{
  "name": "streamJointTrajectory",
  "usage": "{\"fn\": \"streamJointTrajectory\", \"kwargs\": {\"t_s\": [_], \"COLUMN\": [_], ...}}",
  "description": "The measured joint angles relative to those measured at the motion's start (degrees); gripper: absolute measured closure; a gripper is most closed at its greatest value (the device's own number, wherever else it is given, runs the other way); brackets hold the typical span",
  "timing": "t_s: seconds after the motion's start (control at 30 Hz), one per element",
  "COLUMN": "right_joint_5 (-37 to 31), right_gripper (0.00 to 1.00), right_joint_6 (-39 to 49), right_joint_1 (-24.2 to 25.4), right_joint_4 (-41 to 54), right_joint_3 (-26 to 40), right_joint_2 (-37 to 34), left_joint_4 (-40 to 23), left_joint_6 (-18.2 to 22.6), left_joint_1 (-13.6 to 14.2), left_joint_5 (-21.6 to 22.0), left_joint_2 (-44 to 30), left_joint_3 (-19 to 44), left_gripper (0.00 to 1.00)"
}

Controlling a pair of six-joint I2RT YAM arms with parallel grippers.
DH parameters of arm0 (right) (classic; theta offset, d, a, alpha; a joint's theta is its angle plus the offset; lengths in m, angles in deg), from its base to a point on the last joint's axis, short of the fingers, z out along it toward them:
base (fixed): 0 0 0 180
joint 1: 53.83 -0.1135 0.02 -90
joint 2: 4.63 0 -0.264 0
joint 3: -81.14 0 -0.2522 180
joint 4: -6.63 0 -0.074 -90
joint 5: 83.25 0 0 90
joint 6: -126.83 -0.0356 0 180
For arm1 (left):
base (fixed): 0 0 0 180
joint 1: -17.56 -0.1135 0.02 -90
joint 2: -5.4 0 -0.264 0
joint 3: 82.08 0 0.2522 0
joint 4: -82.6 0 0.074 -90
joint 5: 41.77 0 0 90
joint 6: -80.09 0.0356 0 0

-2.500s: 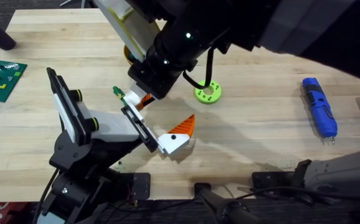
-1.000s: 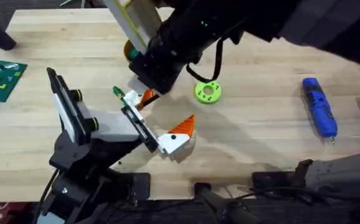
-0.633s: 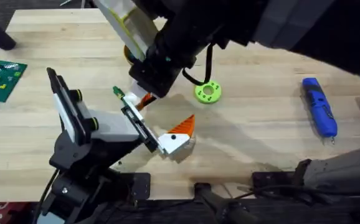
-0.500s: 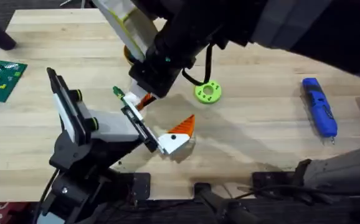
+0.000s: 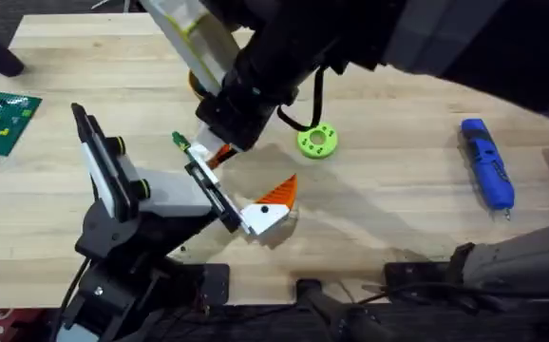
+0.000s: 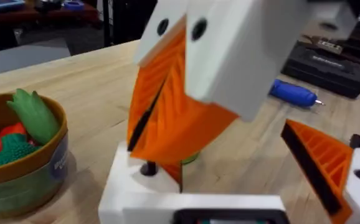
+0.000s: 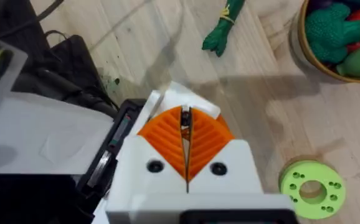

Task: Pick up the gripper from the table and insert it into the empty holder that is missing its gripper. Then pick up a screw, insert it into the mounting hole, and use the screwdriver to tighten it. Finally, clean up the table by picking up the vegetable and placing it into the bucket.

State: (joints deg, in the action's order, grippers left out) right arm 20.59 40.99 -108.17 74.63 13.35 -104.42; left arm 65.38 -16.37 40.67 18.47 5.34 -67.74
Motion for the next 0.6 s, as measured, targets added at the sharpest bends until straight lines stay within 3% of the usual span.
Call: {"fn": "streamJointTrajectory", "kwargs": {"t_s": [0.57, 0.6], "right_joint_5": [0.42, 0.42], "right_gripper": [0.991, 0.929], "right_joint_6": [0.17, 0.05], "right_joint_1": [0.15, 0.15], "right_joint_4": [-0.02, 0.07], "right_joint_3": [0.00, 0.00], "right_joint_2": [-1.23, -1.23], "left_joint_4": [-0.13, -0.11], "left_joint_6": [-1.31, -1.29], "left_joint_1": [0.00, 0.00], "left_joint_5": [0.22, 0.22], "left_joint_2": [-0.04, -0.04], "left_joint_3": [0.00, 0.00], "left_gripper": [0.012, 0.012]}}
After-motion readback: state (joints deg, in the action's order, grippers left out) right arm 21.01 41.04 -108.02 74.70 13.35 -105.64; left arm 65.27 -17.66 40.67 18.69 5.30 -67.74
